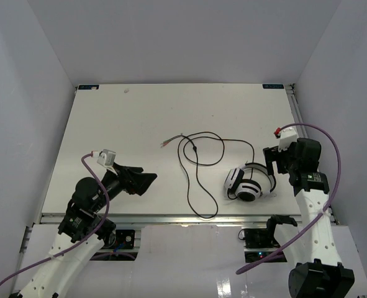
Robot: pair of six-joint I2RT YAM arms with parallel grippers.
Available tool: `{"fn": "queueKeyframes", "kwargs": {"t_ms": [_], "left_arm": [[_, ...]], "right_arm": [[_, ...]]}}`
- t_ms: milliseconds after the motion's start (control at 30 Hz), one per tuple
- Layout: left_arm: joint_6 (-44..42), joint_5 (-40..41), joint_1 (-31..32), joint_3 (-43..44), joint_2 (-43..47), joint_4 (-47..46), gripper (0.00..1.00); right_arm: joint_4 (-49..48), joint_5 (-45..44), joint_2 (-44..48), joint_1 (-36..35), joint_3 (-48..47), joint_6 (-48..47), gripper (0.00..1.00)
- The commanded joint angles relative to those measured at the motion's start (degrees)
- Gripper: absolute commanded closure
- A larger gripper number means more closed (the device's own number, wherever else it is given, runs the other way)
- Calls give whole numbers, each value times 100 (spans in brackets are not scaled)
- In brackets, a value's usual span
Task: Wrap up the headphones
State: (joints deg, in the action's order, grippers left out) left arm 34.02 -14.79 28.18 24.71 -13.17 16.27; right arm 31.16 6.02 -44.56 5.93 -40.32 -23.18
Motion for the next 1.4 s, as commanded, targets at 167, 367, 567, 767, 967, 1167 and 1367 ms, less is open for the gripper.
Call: {"fn": "queueKeyframes", "kwargs": {"t_ms": [167,367,567,767,967,1167,1367], "left_arm": [[-77,-153,-24,-28,-113,-121,2],[-88,-165,-24,-9,-115,-80,2],[-71,-191,-24,-15,-101,-103,2],[-98,-220,-24,-36,-161,-167,2],[-96,-252,-24,-38,-140,-169,2],[-97,-245,-24,-54,-142,-186,2],[-95,-295,-24,-57,-154,-186,2]], "right_arm": [[486,1657,-525,22,-104,-2192,4],[633,2321,-2185,335,-554,-2425,14],[174,1932,-2799,561,-714,-2300,3],[-276,1580,-3405,567,-679,-2221,8],[-329,1146,-4046,580,-653,-2768,31],[-338,1141,-4325,610,-589,-3150,47],[-239,1491,-4228,611,-433,-3218,77]]}}
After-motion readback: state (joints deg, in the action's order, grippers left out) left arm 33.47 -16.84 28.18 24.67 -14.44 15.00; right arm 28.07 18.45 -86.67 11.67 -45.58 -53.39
